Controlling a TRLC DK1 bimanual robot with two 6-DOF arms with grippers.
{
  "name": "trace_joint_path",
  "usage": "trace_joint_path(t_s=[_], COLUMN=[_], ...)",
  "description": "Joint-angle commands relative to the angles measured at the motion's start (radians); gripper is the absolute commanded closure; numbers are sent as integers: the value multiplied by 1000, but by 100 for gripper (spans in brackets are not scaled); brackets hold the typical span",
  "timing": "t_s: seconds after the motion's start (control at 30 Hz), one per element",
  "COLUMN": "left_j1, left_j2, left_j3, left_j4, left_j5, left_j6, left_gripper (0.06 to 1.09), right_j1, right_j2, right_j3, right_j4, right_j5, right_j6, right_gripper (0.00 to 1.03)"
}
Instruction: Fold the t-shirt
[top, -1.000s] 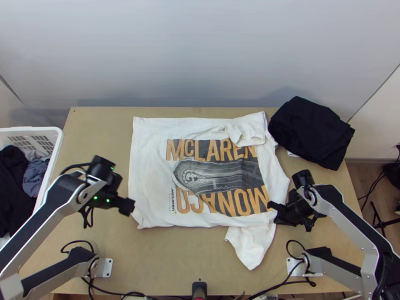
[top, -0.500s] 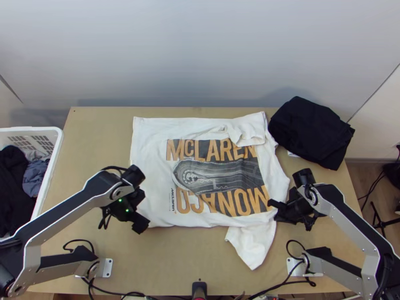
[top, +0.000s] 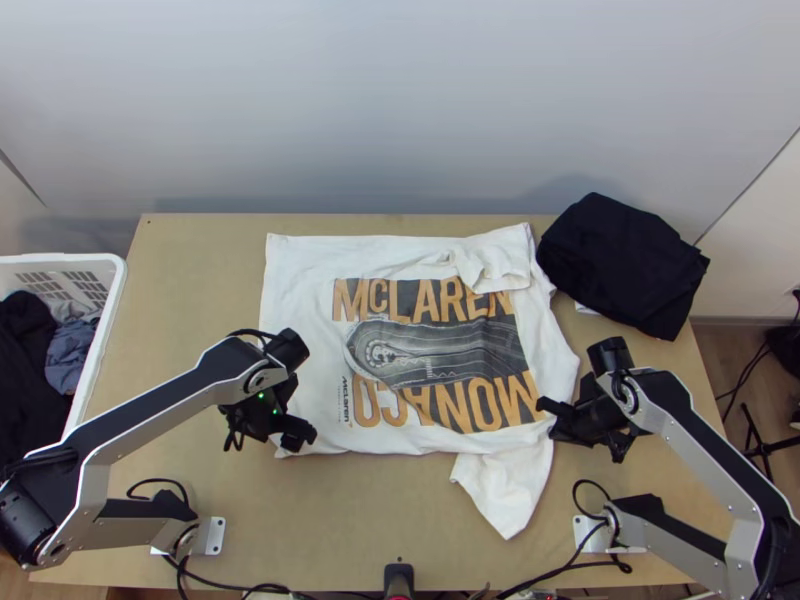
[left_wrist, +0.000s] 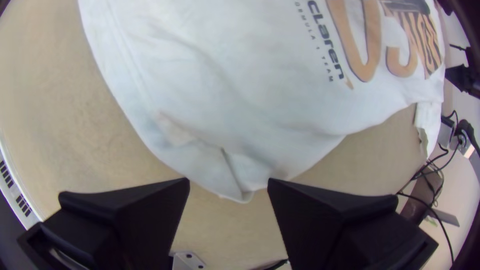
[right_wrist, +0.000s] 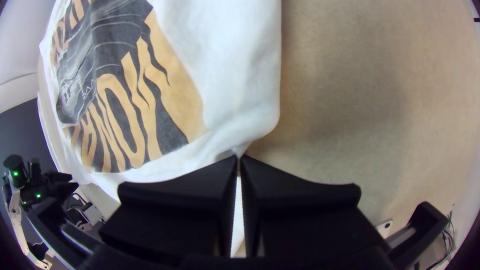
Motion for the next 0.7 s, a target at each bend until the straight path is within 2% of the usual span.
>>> trace_joint_path(t_s=[0.0,0.07,0.47,0.5,0.6,0.63,0.67], left_j1=[-9,-18,-35,-39,-55,-58,-67], left_j2=[18,5,-64,-68,-96,-110,-117], left_j3=[-12,-34,-93,-96,-106,-113,-121], left_j4=[37,37,12,15,51,64,77], left_j5=[-30,-32,-37,-37,-43,-41,-43], left_j6=[-117,-120,-117,-120,-155,-160,-163], left_gripper=[56,65,66,70,99,104,104], right_j1=[-1,-1,4,4,4,5,5], right_j2=[-20,-21,-12,-12,-18,-21,-24], right_j3=[-4,-4,-3,-3,0,2,5], right_j4=[1,1,21,22,25,25,25], right_j5=[0,0,0,0,2,2,2], right_j6=[0,0,-6,-6,-9,-9,-9], right_gripper=[100,100,100,100,100,100,100])
